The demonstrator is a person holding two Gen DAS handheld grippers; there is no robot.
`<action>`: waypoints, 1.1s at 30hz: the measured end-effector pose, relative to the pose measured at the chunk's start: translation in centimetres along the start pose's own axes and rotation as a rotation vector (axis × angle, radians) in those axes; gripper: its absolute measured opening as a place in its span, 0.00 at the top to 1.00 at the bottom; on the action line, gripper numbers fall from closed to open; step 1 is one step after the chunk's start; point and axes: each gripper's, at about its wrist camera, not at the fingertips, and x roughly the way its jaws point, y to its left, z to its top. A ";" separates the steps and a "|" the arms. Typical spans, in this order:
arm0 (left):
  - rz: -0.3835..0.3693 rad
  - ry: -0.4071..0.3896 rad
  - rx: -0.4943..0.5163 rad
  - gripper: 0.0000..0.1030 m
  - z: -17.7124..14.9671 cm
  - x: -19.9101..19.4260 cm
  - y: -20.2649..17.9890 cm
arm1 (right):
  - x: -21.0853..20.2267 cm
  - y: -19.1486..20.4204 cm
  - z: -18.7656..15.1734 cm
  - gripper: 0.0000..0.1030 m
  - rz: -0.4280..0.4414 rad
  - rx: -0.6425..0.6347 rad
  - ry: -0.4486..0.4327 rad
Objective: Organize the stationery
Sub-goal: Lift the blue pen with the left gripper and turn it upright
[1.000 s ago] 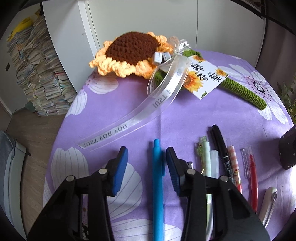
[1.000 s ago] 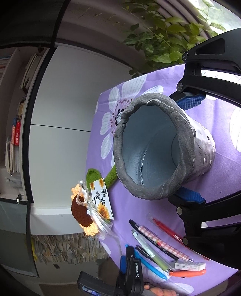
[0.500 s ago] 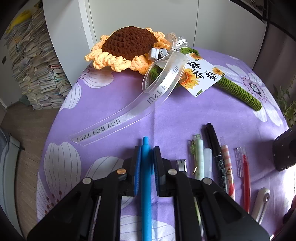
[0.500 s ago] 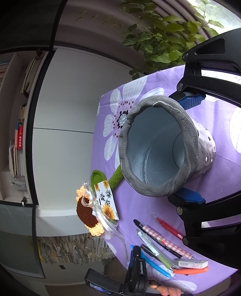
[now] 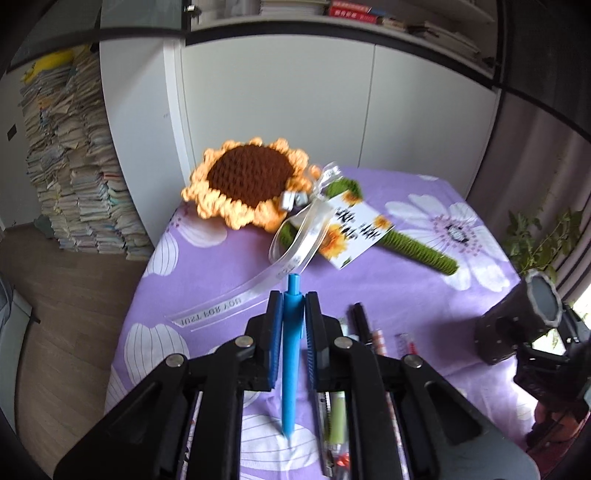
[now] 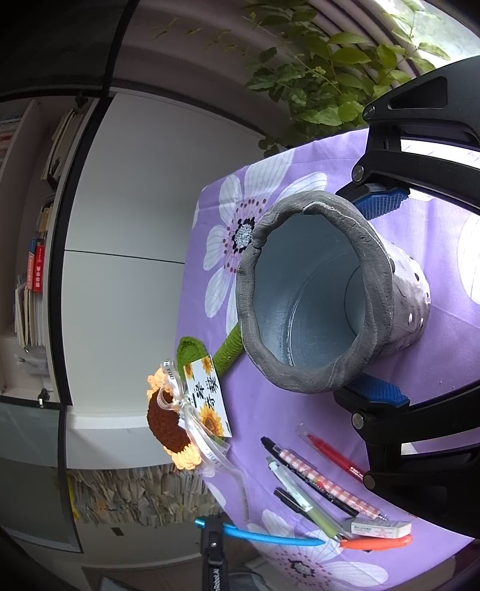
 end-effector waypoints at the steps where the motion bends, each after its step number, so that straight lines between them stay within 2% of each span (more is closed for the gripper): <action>1: -0.010 -0.015 0.006 0.91 0.2 -0.6 -0.3 | 0.0 0.0 0.0 0.30 0.001 0.000 0.000; 10: -0.129 -0.174 0.111 0.92 3.1 -6.0 -5.0 | 0.2 -0.4 0.0 0.30 0.037 0.020 0.009; 13: -0.130 -0.221 0.154 0.91 3.5 -7.3 -6.4 | 0.3 -0.4 0.0 0.30 0.039 0.022 0.010; 15: -0.123 -0.223 0.175 0.91 3.3 -7.3 -6.8 | 0.3 -0.4 0.0 0.30 0.039 0.020 0.010; 18: -0.100 -0.161 0.223 0.86 2.7 -5.2 -7.0 | 0.3 -0.5 0.0 0.30 0.045 0.021 0.010; 20: -0.080 -0.087 0.276 0.72 1.6 -2.8 -7.2 | 0.2 -0.6 0.0 0.30 0.049 0.024 0.010; 21: -0.087 -0.045 0.314 0.60 0.9 -1.7 -7.5 | 0.2 -0.6 0.0 0.30 0.051 0.026 0.009; 22: -0.100 -0.020 0.342 0.53 0.2 -1.1 -7.6 | 0.2 -0.7 0.0 0.30 0.052 0.028 0.009; 24: -0.137 0.024 0.442 0.53 -1.3 0.1 -8.6 | 0.2 -0.7 0.0 0.30 0.053 0.031 0.008; 26: -0.164 0.039 0.555 0.43 -2.5 0.5 -9.9 | 0.2 -0.6 0.0 0.30 0.053 0.031 0.009; 28: -0.175 0.037 0.652 0.37 -3.5 0.7 -10.7 | 0.2 -0.6 0.0 0.30 0.051 0.029 0.008; 33: -0.224 0.105 0.828 0.37 -4.4 2.0 -11.5 | 0.3 -0.7 0.0 0.30 0.047 0.032 0.007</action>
